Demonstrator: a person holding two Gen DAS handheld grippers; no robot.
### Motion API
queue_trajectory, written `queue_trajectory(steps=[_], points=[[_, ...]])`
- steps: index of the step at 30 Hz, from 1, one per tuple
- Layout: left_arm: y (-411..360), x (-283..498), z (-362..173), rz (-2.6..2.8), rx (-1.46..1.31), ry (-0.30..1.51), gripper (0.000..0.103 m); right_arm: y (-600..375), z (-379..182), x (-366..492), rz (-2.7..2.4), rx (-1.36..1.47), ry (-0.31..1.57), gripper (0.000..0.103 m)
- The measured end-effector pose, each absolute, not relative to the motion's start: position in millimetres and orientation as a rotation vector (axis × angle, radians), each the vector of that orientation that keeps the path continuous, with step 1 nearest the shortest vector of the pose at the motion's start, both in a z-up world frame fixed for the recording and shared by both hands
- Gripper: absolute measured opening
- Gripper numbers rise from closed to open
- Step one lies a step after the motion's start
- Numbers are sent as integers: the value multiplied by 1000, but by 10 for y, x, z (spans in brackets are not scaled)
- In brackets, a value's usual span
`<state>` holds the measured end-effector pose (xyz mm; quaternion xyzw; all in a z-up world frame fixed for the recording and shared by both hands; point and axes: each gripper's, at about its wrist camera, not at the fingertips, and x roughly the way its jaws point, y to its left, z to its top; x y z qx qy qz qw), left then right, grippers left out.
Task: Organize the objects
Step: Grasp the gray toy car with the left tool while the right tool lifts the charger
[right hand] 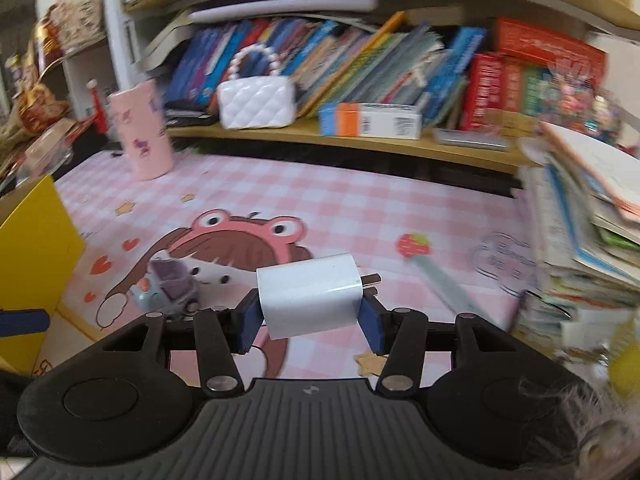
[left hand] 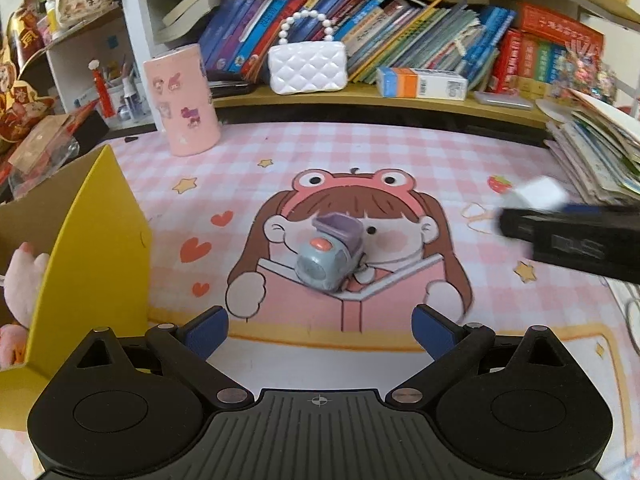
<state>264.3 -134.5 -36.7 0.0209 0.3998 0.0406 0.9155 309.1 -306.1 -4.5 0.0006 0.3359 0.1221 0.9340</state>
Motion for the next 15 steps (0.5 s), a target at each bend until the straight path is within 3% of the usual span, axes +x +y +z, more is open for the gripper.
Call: queue_trajectory(steps=[10, 13, 15], points=[[-1461, 3166, -613, 145, 66, 810, 94, -3185, -82, 2870, 232, 69, 747, 49], [-1512, 3303, -671, 136, 75, 810, 88, -3186, -96, 2845, 237, 83, 762, 49], [-1534, 3378, -719, 133, 78, 820, 77, -3187, -98, 2818, 241, 86, 769, 49]])
